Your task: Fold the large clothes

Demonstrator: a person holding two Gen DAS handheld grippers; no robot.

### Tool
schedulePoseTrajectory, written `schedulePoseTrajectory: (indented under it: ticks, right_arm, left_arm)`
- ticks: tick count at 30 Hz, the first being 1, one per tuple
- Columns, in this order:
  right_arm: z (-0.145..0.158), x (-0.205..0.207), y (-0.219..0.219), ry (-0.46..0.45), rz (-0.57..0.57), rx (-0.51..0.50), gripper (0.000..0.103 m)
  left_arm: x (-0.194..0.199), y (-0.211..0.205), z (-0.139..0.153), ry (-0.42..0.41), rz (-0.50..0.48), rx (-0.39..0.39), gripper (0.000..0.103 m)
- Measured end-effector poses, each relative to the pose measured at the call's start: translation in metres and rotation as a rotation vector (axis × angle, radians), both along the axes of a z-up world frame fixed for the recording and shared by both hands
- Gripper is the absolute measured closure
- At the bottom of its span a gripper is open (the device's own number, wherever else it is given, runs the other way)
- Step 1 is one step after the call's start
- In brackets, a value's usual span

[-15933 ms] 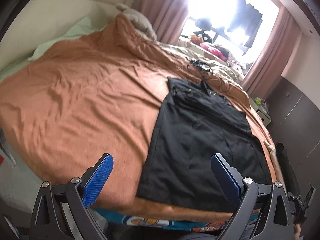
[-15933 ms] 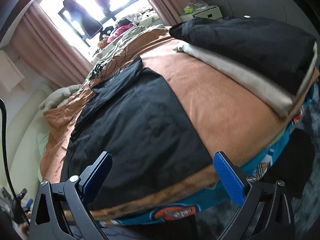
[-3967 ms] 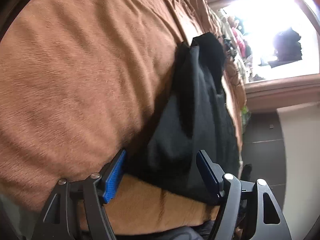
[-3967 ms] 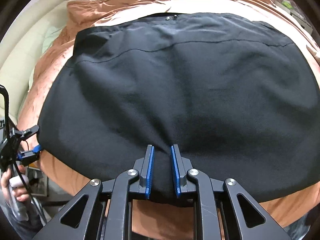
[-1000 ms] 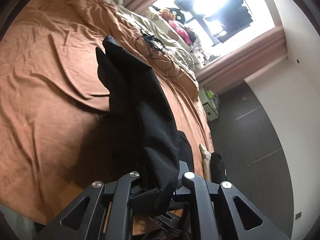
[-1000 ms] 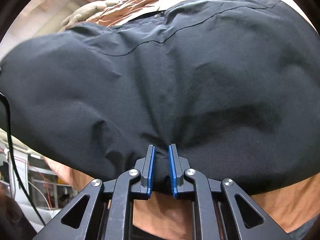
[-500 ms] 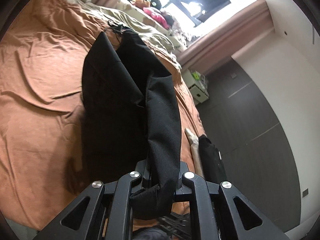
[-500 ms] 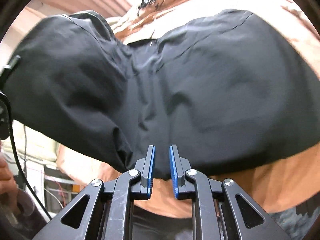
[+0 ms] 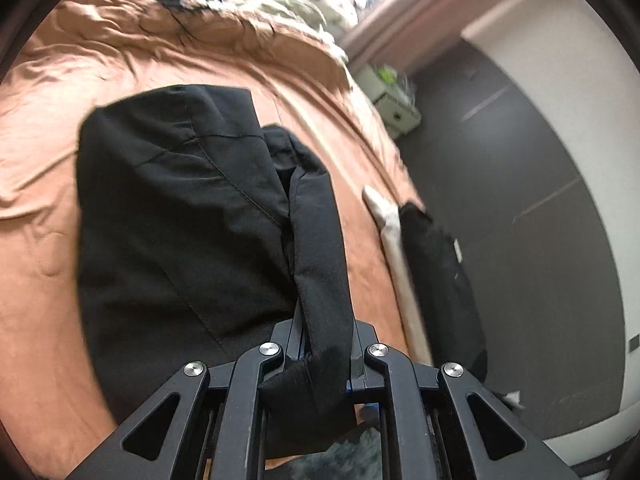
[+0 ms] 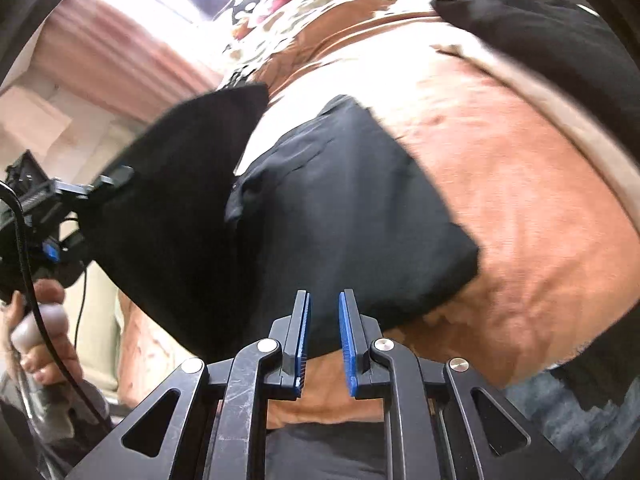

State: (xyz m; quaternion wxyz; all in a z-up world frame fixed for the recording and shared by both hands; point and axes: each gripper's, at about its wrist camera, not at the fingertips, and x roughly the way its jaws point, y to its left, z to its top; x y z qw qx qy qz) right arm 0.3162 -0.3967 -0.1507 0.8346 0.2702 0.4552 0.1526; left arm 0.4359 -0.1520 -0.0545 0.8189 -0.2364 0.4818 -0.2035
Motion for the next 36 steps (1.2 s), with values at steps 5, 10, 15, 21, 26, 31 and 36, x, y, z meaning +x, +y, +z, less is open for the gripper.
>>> schedulePoseTrajectory:
  ticks: [5, 10, 15, 21, 26, 31, 36]
  right_arm:
    - [-0.009, -0.003, -0.027, 0.028, -0.053, 0.013, 0.087]
    - [-0.02, -0.004, -0.045, 0.056, -0.093, 0.034, 0.082]
    - [-0.014, -0.004, -0.052, 0.025, -0.103, 0.059, 0.042]
    - [-0.006, 0.007, -0.036, -0.005, -0.056, 0.102, 0.023]
    - [-0.009, 0.027, -0.012, -0.005, -0.013, 0.126, 0.021]
    - [-0.012, 0.047, 0.004, -0.035, -0.019, 0.089, 0.029]
    - [-0.027, 0.054, 0.002, -0.022, 0.003, 0.085, 0.086]
  left_arm:
    - [0.011, -0.049, -0.027, 0.049, -0.089, 0.059, 0.09]
    - [0.011, -0.078, -0.033, 0.046, -0.167, 0.073, 0.073]
    - [0.007, -0.062, -0.017, -0.004, -0.174, -0.023, 0.048]
    - [-0.007, -0.005, -0.01, -0.025, -0.051, 0.02, 0.045]
    - [-0.025, 0.048, -0.025, 0.009, 0.048, 0.079, 0.045]
    - [-0.044, 0.1, -0.058, 0.106, 0.15, 0.128, 0.045]
    - [-0.063, 0.118, -0.091, 0.177, 0.193, 0.128, 0.045]
